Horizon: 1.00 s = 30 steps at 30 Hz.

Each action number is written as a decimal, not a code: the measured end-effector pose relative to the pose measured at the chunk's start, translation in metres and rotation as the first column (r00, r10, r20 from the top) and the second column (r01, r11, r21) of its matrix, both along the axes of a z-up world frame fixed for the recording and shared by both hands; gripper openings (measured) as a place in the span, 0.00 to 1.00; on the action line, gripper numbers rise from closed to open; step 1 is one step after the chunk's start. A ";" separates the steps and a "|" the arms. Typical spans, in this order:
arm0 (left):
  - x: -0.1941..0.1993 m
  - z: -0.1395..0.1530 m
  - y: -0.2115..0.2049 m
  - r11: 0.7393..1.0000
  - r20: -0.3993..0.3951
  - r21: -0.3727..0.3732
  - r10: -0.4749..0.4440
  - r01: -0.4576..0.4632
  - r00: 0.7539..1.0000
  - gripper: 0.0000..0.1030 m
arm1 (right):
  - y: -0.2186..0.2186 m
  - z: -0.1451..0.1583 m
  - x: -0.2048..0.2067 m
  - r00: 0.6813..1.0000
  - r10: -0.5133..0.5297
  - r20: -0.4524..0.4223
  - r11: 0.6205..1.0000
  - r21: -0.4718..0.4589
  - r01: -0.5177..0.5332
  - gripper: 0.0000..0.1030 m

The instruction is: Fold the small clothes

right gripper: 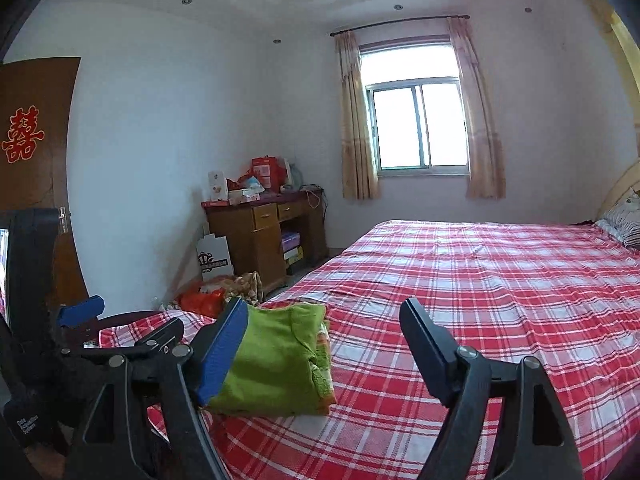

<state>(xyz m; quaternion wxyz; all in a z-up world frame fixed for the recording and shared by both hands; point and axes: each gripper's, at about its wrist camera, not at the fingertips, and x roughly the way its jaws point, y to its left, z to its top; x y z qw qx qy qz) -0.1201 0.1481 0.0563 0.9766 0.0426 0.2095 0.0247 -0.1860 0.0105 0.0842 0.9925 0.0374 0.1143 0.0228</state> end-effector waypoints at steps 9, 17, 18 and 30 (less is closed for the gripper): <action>0.003 -0.004 -0.001 1.000 -0.017 0.010 0.010 -0.010 1.000 1.00 | -0.005 -0.005 0.005 1.000 -0.001 -0.022 1.000 0.021 0.002 0.77; 0.003 -0.005 -0.002 1.000 -0.017 0.009 0.009 -0.009 1.000 1.00 | -0.007 -0.006 0.005 1.000 -0.008 -0.028 0.999 0.033 0.009 0.77; 0.003 -0.005 -0.002 1.000 -0.017 0.010 0.010 -0.010 1.000 1.00 | -0.006 -0.006 0.005 1.000 -0.008 -0.028 0.999 0.034 0.009 0.77; 0.001 -0.006 -0.004 1.000 -0.023 0.010 0.010 -0.009 1.000 1.00 | -0.007 -0.008 0.006 0.999 -0.011 -0.039 0.999 0.046 0.013 0.77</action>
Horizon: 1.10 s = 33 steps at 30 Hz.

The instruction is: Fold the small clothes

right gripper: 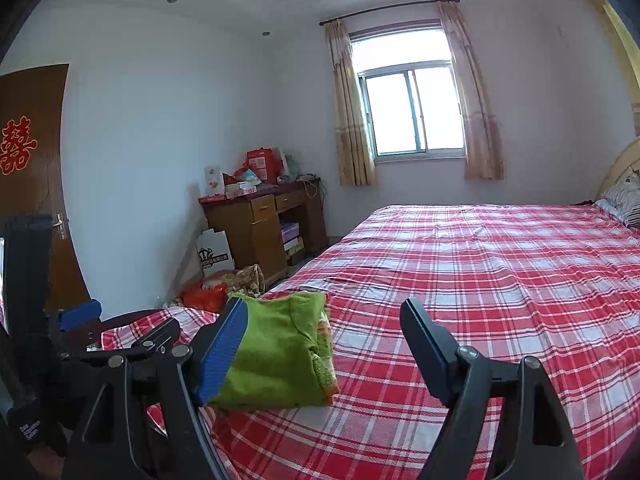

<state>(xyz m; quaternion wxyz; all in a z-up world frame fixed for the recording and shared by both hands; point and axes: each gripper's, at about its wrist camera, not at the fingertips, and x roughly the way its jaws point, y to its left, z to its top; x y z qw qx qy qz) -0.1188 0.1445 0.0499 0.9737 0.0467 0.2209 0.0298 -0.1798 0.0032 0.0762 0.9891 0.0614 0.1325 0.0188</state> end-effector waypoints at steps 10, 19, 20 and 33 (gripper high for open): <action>0.000 -0.002 -0.003 1.000 -0.002 0.003 0.000 0.000 1.000 1.00 | -0.003 -0.001 -0.001 1.000 -0.012 -0.005 1.000 0.013 0.012 0.77; 0.000 -0.004 -0.004 1.000 -0.009 0.002 -0.001 0.001 1.000 1.00 | -0.004 -0.002 -0.001 1.000 -0.017 -0.007 1.000 0.022 0.017 0.77; 0.000 -0.005 -0.004 1.000 -0.011 0.003 -0.002 0.002 1.000 1.00 | -0.005 -0.002 -0.001 1.000 -0.017 -0.007 1.000 0.023 0.017 0.77; 0.006 -0.007 0.000 1.000 -0.028 0.008 0.011 -0.010 1.000 1.00 | -0.005 -0.002 -0.001 1.000 -0.016 -0.012 1.000 0.020 0.016 0.77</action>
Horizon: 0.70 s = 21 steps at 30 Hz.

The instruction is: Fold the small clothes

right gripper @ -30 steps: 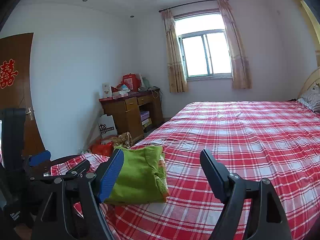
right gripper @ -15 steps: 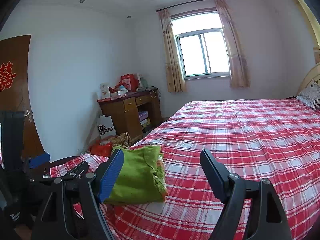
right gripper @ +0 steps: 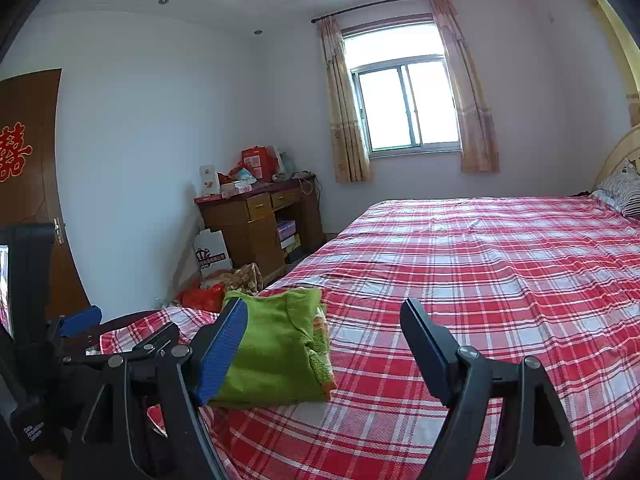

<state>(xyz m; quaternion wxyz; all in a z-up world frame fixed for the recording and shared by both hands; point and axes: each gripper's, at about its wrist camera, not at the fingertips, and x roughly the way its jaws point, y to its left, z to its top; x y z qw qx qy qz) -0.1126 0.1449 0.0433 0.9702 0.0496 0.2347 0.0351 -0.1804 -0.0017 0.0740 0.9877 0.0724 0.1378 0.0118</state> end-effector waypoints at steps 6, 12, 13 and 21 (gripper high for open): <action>0.004 -0.002 0.003 1.000 -0.012 0.002 0.015 -0.015 1.000 1.00 | 0.000 -0.004 0.003 1.000 -0.002 -0.014 1.000 0.004 0.002 0.77; 0.014 -0.008 0.012 0.998 -0.055 -0.052 -0.042 0.039 0.998 1.00 | -0.001 -0.006 0.005 1.000 -0.008 -0.024 1.000 0.013 0.008 0.77; 0.018 -0.010 0.016 0.996 -0.066 -0.078 -0.056 0.051 0.996 1.00 | -0.001 -0.007 0.006 1.000 -0.009 -0.026 1.000 0.014 0.009 0.77; 0.038 -0.025 0.036 0.996 -0.114 -0.072 0.045 -0.053 0.992 1.00 | -0.007 -0.017 0.015 0.998 -0.017 -0.061 0.999 0.040 0.019 0.77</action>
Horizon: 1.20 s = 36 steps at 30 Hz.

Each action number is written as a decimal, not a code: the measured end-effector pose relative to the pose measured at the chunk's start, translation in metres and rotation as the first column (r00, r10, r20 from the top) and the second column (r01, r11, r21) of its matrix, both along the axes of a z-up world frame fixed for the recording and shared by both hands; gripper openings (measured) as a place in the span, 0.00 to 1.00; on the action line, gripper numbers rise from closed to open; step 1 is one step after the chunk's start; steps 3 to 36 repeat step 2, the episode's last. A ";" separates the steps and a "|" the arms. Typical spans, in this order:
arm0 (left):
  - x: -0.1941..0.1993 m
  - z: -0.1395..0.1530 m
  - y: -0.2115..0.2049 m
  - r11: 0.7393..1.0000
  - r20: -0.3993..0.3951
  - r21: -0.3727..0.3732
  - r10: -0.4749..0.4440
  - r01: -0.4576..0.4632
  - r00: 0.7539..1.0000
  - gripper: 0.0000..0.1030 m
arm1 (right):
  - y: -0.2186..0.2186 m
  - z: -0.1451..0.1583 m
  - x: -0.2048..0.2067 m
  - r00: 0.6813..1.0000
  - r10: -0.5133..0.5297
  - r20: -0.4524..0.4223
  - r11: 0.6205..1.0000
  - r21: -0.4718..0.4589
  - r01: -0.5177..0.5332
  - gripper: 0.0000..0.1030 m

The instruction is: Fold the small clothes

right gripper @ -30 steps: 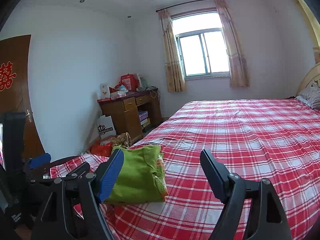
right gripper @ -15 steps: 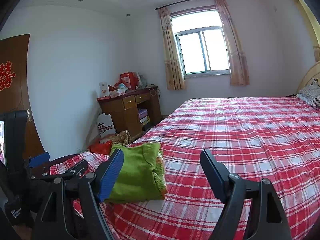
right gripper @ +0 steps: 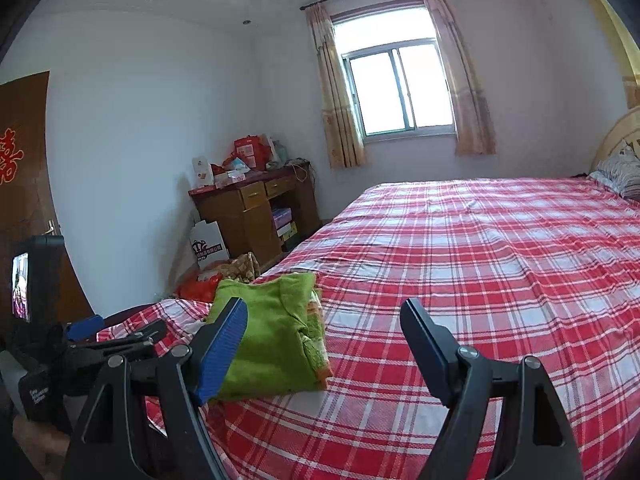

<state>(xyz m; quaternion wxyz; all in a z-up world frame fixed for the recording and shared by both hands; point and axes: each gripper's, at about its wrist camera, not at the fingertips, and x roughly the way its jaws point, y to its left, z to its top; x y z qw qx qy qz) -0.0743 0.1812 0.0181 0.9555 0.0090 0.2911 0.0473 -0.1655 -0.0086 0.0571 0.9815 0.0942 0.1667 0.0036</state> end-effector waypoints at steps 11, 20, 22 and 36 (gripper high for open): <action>0.003 -0.003 0.004 0.999 -0.010 0.016 0.029 -0.029 1.000 1.00 | -0.002 -0.003 0.002 1.000 -0.007 -0.007 1.000 0.009 0.007 0.77; 0.003 -0.003 0.004 0.999 -0.010 0.016 0.029 -0.029 1.000 1.00 | -0.002 -0.003 0.002 1.000 -0.007 -0.007 1.000 0.009 0.007 0.77; 0.003 -0.003 0.004 0.999 -0.010 0.016 0.029 -0.029 1.000 1.00 | -0.002 -0.003 0.002 1.000 -0.007 -0.007 1.000 0.009 0.007 0.77; 0.003 -0.003 0.004 0.999 -0.010 0.016 0.029 -0.029 1.000 1.00 | -0.002 -0.003 0.002 1.000 -0.007 -0.007 1.000 0.009 0.007 0.77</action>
